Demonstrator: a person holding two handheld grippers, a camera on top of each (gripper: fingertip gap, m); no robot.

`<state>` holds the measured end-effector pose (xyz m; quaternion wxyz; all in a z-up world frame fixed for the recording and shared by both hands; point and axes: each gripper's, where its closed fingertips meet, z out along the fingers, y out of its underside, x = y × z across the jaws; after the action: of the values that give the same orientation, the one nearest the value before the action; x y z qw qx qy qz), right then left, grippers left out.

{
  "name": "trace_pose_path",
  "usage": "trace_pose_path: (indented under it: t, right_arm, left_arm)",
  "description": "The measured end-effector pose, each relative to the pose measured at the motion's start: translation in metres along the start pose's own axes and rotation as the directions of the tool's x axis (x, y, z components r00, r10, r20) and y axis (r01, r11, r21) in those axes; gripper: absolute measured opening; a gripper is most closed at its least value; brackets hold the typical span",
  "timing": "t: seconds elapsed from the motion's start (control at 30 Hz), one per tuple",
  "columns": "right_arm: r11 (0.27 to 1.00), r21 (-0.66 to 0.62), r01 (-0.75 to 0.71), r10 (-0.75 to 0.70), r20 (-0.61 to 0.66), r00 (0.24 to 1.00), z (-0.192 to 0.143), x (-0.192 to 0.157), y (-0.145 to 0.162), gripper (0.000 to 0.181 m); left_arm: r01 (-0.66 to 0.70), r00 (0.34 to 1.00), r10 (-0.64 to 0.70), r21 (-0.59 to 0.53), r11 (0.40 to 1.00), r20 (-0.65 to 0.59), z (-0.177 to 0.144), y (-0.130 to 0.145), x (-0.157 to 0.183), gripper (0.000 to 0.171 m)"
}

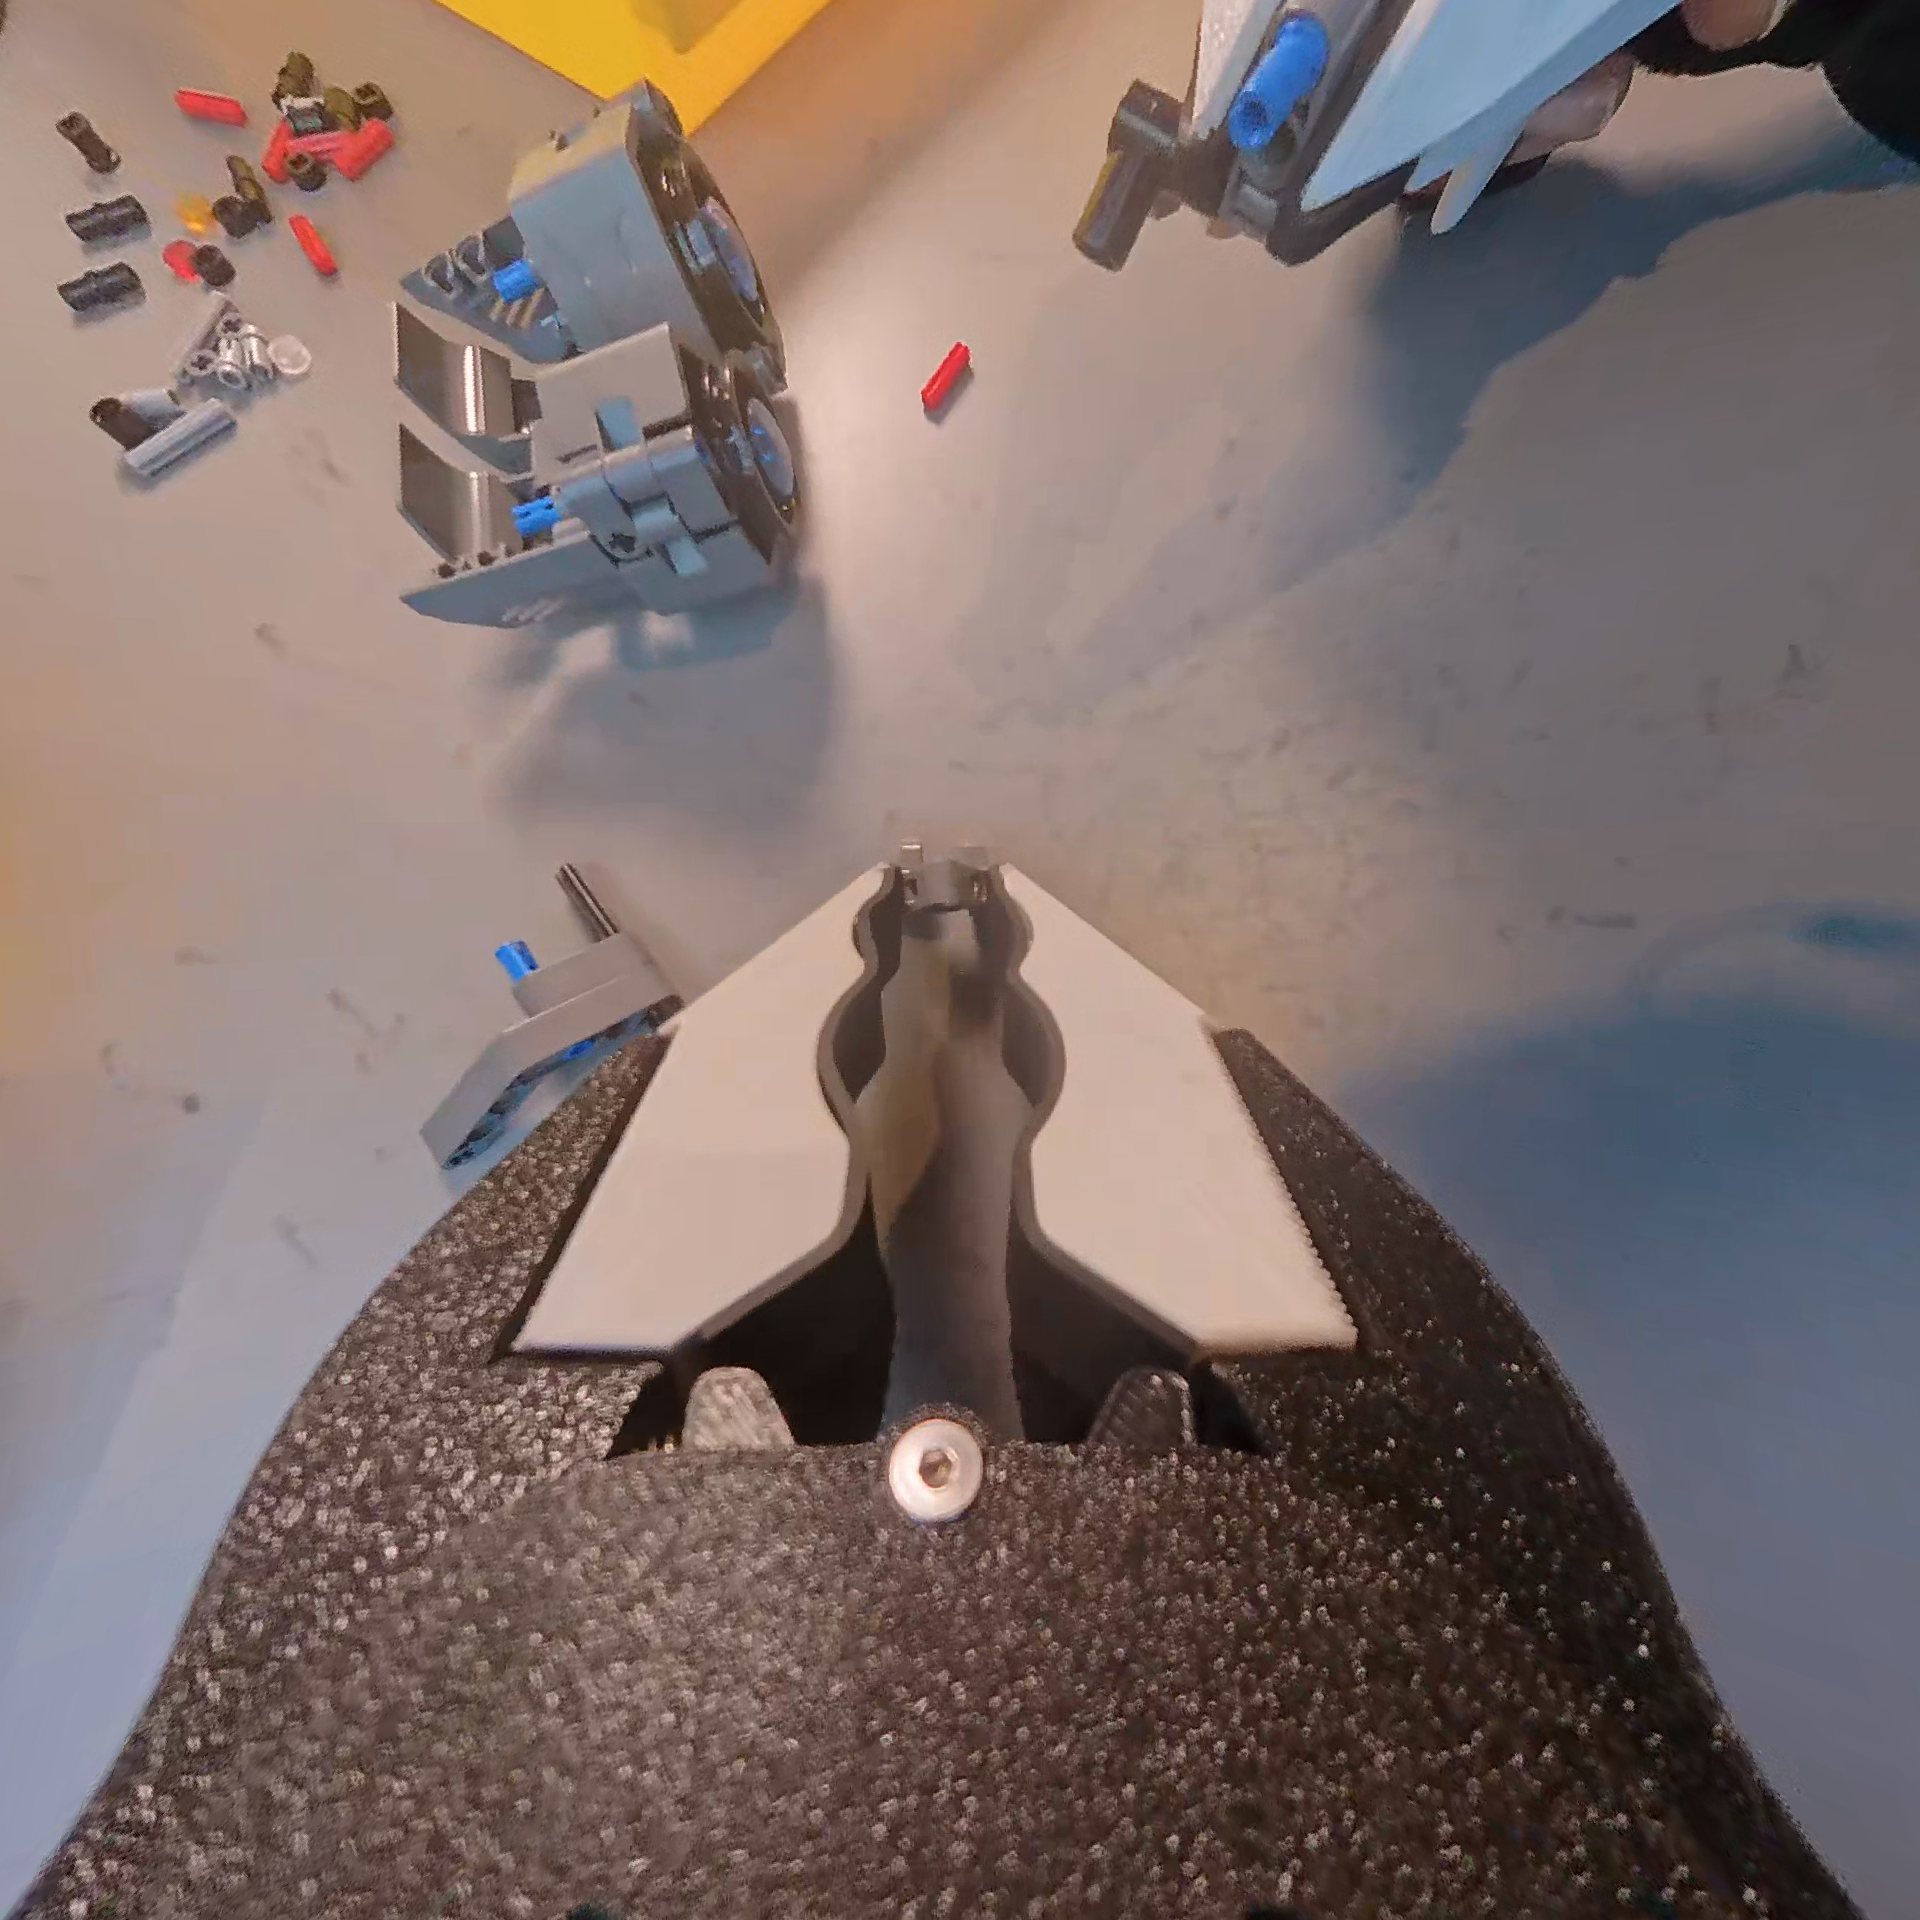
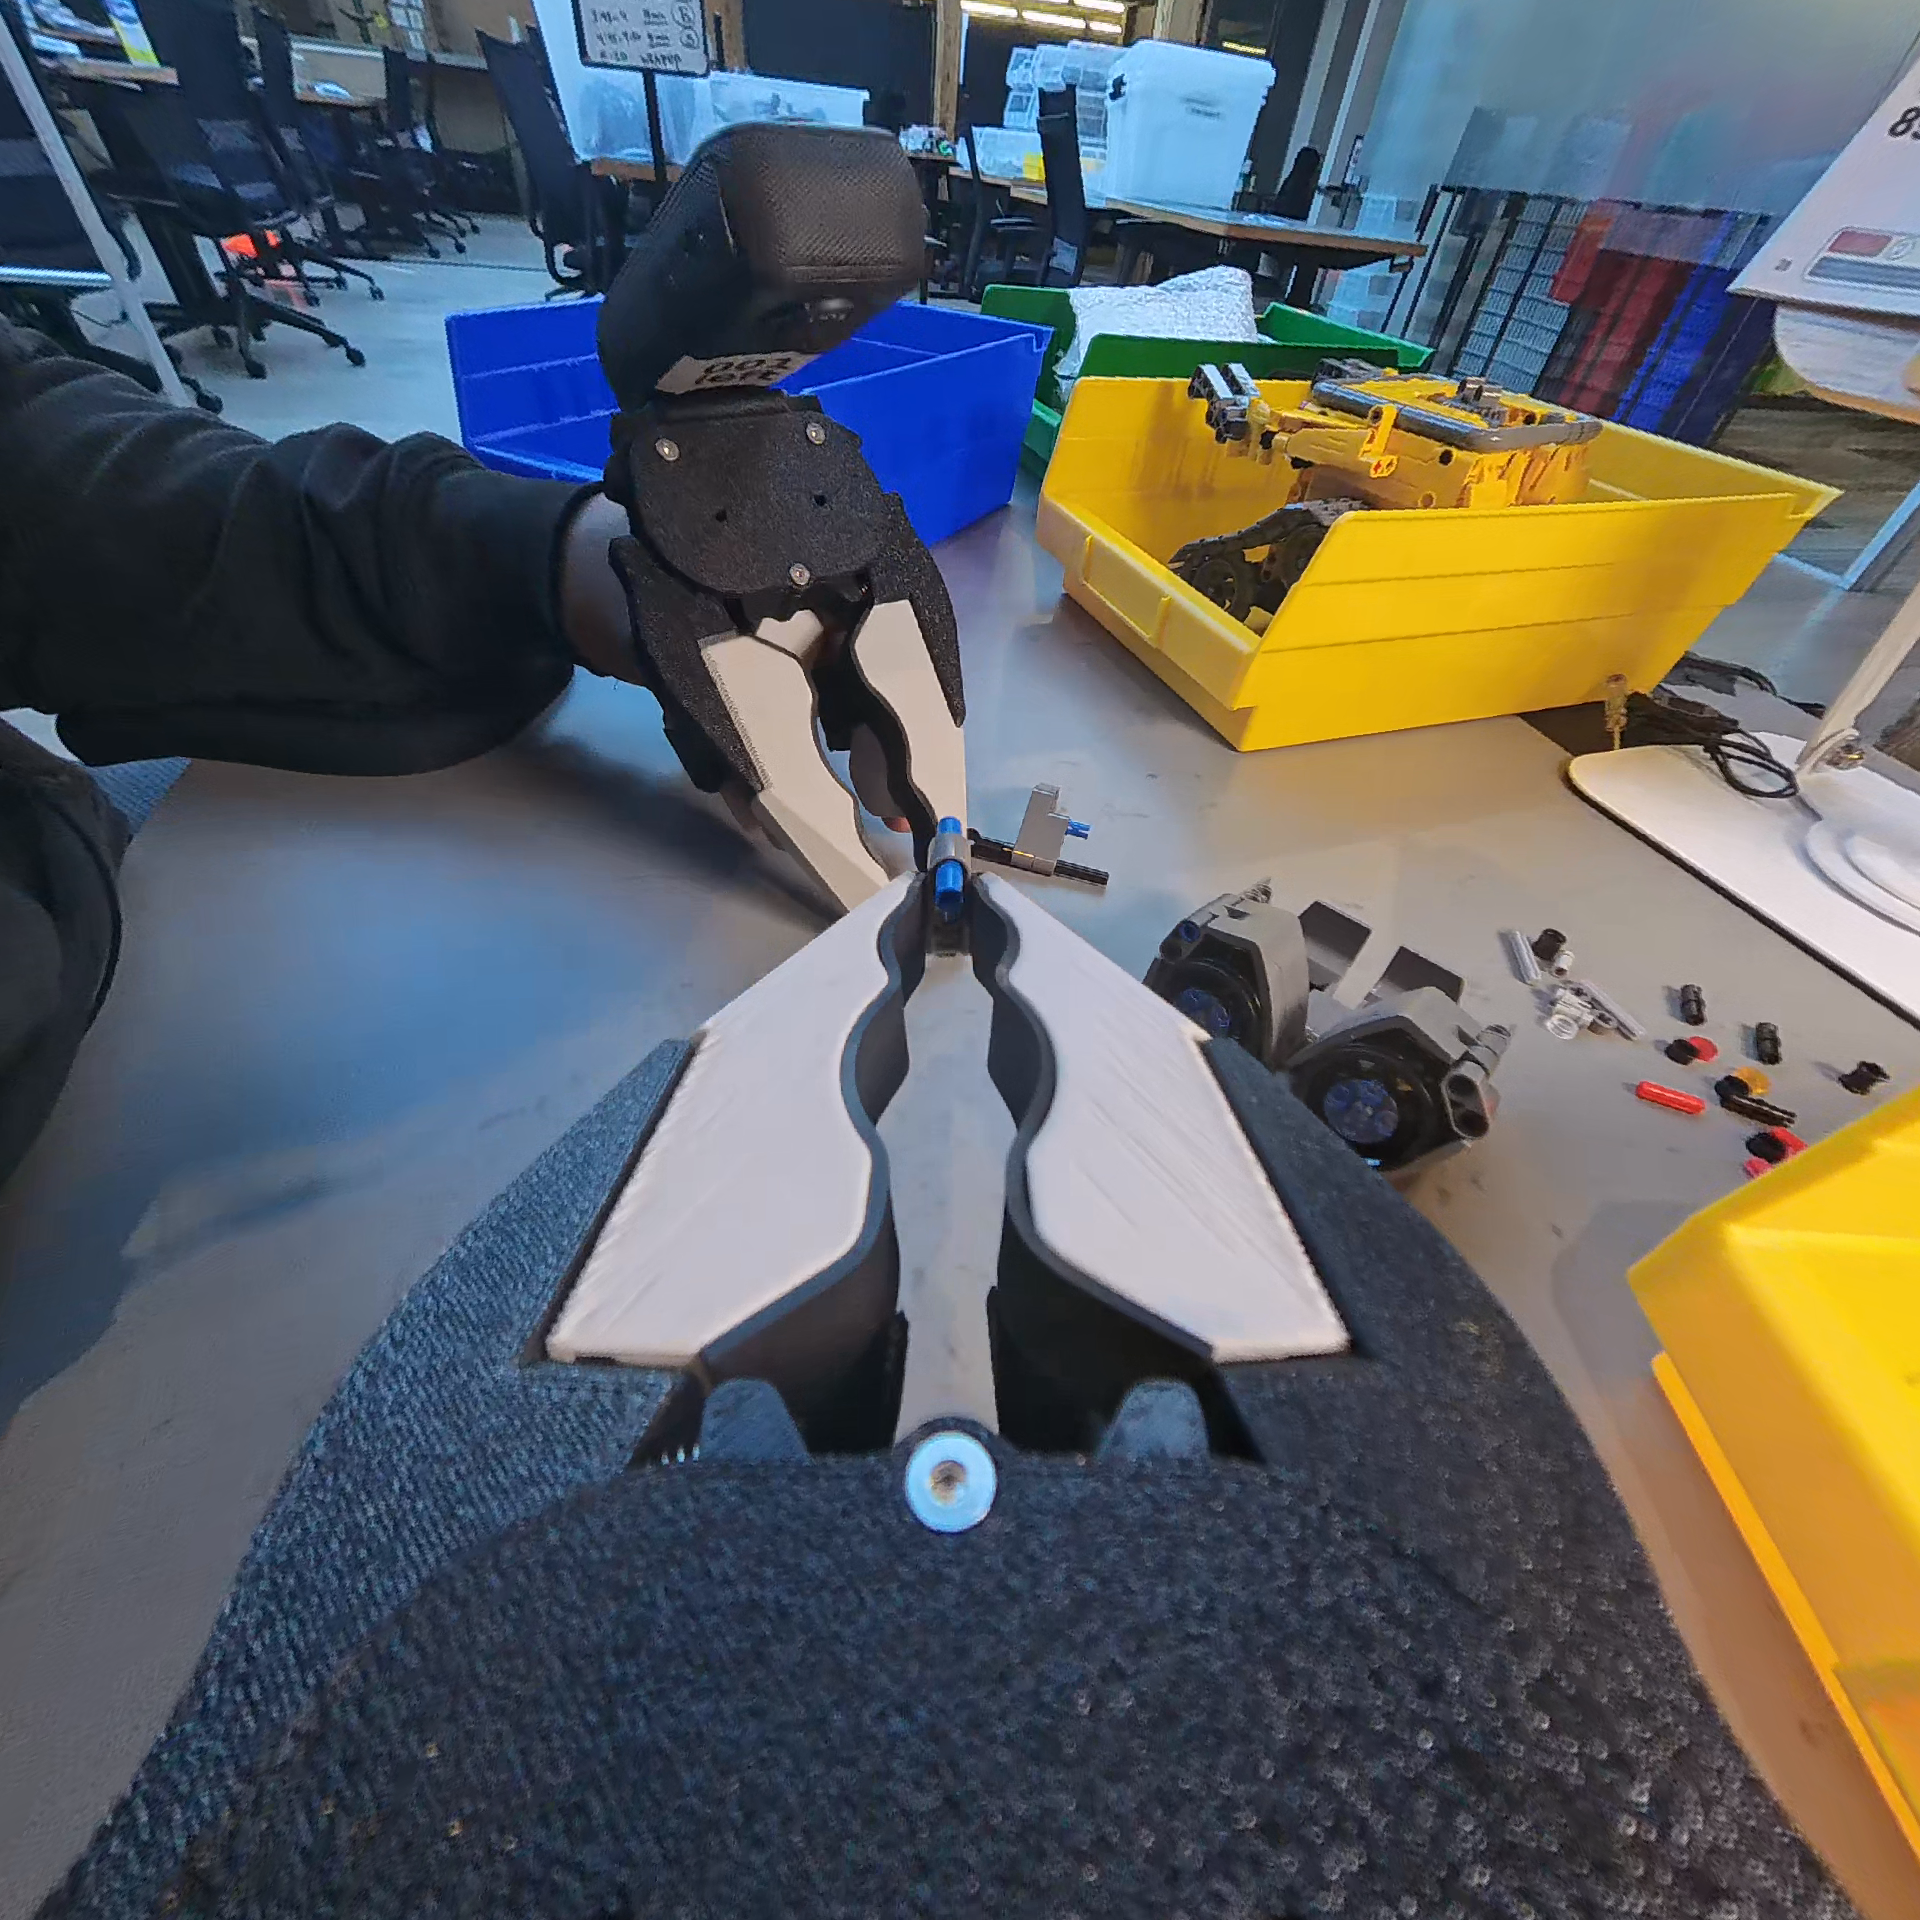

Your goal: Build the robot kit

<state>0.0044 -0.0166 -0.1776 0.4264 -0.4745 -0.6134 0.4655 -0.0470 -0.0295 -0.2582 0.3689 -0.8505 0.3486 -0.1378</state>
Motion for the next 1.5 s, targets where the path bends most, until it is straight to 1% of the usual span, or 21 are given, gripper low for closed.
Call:
trace_pose_path:
  t: [0.33, 0.47, 0.6, 0.77, 0.97, 1.17, 1.3, 1.5]
  right_arm:
    - [1.0, 0.005, -0.016, 0.016, 0.008, 1.0, 0.0, 0.001, 0.0, 0.006]
    - [1.0, 0.011, -0.026, 0.026, 0.01, 1.0, -0.001, 0.002, -0.001, 0.006]
    - [1.0, 0.009, -0.026, 0.026, 0.012, 1.0, 0.0, 0.001, -0.001, 0.006]
    - [1.0, 0.008, -0.023, 0.023, 0.018, 1.0, 0.0, 0.0, -0.001, 0.006]
    - [1.0, 0.002, -0.02, 0.02, 0.023, 1.0, 0.0, -0.001, 0.0, 0.006]
    - [1.0, 0.001, -0.025, 0.025, 0.02, 0.999, 0.001, 0.0, 0.0, 0.006]
    - [1.0, 0.001, -0.022, 0.022, 0.015, 1.0, 0.002, 0.001, 0.0, 0.006]
    - [1.0, -0.001, -0.011, 0.011, 0.022, 1.0, 0.005, -0.001, 0.0, 0.006]
  left_arm:
    - [0.047, 0.997, -0.037, 0.173, 0.984, -0.061, -0.017, -0.03, 0.006, 0.016]
    - [0.06, 0.996, -0.043, 0.218, 0.974, -0.081, -0.022, -0.037, 0.008, 0.016]
    - [0.076, 0.994, -0.054, 0.24, 0.968, -0.099, -0.024, -0.041, 0.01, 0.016]
    - [0.072, 0.993, -0.043, 0.284, 0.956, -0.107, -0.029, -0.048, 0.012, 0.016]
    - [0.059, 0.995, -0.025, 0.386, 0.92, -0.093, -0.045, -0.065, 0.012, 0.016]
    - [0.059, 0.997, -0.033, 0.443, 0.894, -0.067, -0.056, -0.073, 0.008, 0.016]
    - [0.093, 0.995, -0.065, 0.47, 0.878, -0.075, -0.06, -0.077, 0.005, 0.016]
    - [0.104, 0.992, -0.059, 0.455, 0.884, -0.113, -0.054, -0.076, 0.013, 0.016]
